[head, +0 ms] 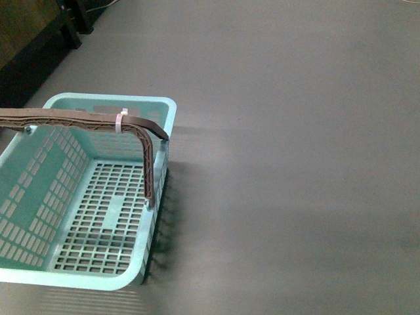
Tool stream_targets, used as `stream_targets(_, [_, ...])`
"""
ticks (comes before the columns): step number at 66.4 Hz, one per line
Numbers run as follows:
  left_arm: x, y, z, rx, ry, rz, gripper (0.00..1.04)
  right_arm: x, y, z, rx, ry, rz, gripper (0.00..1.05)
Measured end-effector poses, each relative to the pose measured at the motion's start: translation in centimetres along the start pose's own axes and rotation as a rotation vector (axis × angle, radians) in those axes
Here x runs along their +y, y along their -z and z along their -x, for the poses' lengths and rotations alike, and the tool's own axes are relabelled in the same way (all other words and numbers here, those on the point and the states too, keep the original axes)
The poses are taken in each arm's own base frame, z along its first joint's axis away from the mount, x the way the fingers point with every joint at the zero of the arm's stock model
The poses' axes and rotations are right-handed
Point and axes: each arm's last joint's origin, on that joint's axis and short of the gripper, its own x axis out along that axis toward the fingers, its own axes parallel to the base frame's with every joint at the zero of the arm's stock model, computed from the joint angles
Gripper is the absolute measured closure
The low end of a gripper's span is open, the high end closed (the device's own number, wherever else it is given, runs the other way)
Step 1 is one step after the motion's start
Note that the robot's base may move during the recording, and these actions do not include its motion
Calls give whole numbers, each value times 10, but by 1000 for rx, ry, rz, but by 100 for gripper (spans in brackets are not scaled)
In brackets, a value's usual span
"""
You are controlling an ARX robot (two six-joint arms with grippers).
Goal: Pick lemon and mango into basket
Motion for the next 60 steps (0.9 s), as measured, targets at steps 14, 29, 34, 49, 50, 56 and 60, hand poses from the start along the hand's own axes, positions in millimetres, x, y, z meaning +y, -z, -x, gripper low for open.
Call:
stream_targets(14, [0,0,0,0,0,0,7,0,0,0,0,0,0,9])
stream_targets(29, [0,1,0,20,-17,15,7,0,0,0,0,0,0,9])
stream_targets(34, [4,0,-9,394,-244,193,7,0,0,0,0,-1,0,9])
stream_targets(49, [22,9,-79,537,-324,728,7,0,0,0,0,0,0,9])
stream_targets(50, [22,12,-86,545,-318,757,7,0,0,0,0,0,0,9])
stream_targets(56, [18,26,-117,590,-265,866,7,0,0,0,0,0,0,9])
stream_targets(60, [12,39,-135,620,-235,918,7,0,0,0,0,0,0,9])
